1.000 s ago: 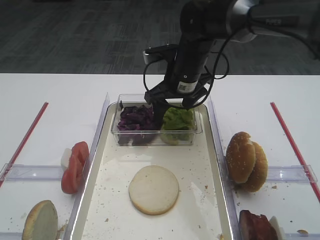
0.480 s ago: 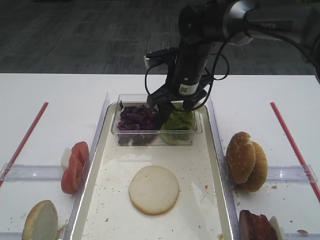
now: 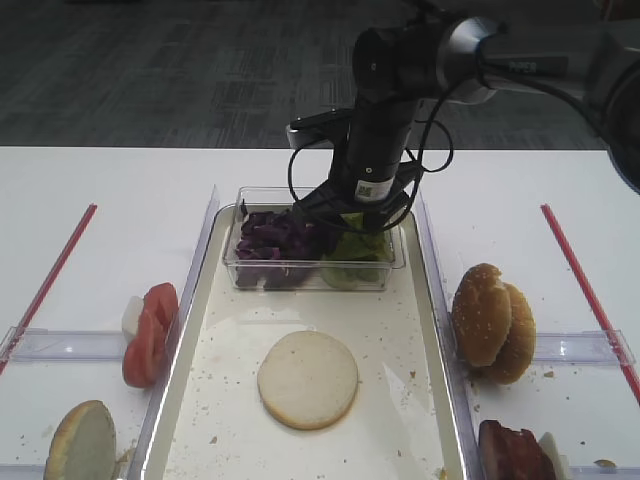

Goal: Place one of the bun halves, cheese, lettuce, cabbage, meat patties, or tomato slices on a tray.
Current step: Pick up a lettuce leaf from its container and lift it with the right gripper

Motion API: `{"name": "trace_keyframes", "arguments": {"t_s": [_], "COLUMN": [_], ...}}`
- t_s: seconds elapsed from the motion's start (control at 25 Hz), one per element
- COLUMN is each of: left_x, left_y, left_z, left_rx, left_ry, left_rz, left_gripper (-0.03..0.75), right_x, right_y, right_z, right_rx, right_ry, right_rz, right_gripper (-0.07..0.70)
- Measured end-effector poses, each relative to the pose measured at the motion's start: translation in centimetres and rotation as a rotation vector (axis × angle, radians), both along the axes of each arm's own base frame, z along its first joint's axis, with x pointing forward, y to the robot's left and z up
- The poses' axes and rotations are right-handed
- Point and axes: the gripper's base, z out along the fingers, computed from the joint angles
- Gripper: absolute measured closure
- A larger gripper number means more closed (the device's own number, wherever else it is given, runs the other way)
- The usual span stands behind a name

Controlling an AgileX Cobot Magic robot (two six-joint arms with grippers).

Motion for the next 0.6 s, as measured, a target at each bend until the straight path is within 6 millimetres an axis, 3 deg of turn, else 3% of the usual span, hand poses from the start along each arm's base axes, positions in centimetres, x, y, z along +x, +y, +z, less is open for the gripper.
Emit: {"name": "trace_keyframes", "arguments": {"t_s": [0.16,0.4,0.6], "left_x": [0.00,0.00,0.00], "left_y": [0.00,0.00,0.00], "left_z": [0.00,0.00,0.00], "left_rx": [0.000,0.000,0.000], "left_ry": [0.000,0.000,0.000], "left_rz": [0.000,0.000,0.000], "left_gripper": [0.262,0.262,0.262], "right_x": [0.00,-0.06,-0.07], "right_y": [0.01,-0.12,-0.23], "right_z": [-0.07,-0.51,-0.53], "right_rx": [0.001,-0.020,-0.033], "right_ry": [0.002,0.018,0.017], "right_rz": [0.000,0.006,0.011], "right_gripper": [0.129,0.249,0.276]}}
